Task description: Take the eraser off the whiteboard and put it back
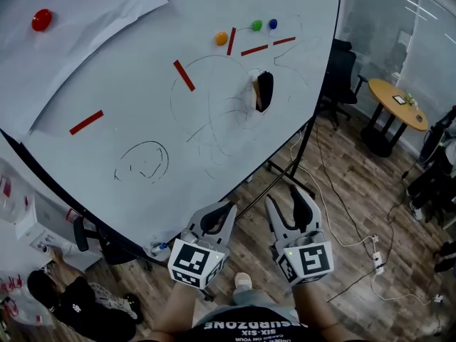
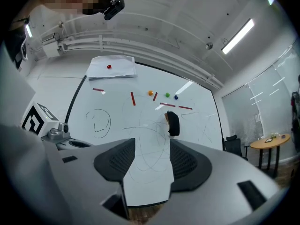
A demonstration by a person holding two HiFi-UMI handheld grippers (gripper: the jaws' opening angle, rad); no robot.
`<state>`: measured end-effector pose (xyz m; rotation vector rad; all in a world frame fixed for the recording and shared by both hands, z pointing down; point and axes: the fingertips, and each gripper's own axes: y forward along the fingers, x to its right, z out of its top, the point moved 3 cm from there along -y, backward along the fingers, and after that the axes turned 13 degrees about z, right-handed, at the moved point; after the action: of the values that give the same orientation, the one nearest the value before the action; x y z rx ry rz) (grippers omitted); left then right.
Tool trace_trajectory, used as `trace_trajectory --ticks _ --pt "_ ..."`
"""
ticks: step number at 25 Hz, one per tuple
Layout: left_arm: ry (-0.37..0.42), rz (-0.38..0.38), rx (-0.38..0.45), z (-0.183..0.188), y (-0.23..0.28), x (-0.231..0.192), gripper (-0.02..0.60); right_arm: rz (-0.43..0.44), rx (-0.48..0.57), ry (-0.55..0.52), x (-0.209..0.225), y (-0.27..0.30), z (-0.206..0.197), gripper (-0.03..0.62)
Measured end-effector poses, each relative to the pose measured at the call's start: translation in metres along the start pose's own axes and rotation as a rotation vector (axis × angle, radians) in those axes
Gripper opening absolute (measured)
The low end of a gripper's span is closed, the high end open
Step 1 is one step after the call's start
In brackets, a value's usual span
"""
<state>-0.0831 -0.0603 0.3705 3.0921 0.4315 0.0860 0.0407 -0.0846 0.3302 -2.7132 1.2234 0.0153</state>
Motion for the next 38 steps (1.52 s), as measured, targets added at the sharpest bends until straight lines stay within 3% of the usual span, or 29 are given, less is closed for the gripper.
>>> trace_trajectory --ticks 20,38 --pt "0.029 0.033 -0.004 0.008 0.044 -0.011 0.008 0.017 0.117 -0.032 0.07 0.052 0.034 0.21" --pt "0.049 0.04 -0.023 0.0 0.082 -0.022 0.008 0.044 0.161 -0.023 0.134 0.11 0.04 0.209"
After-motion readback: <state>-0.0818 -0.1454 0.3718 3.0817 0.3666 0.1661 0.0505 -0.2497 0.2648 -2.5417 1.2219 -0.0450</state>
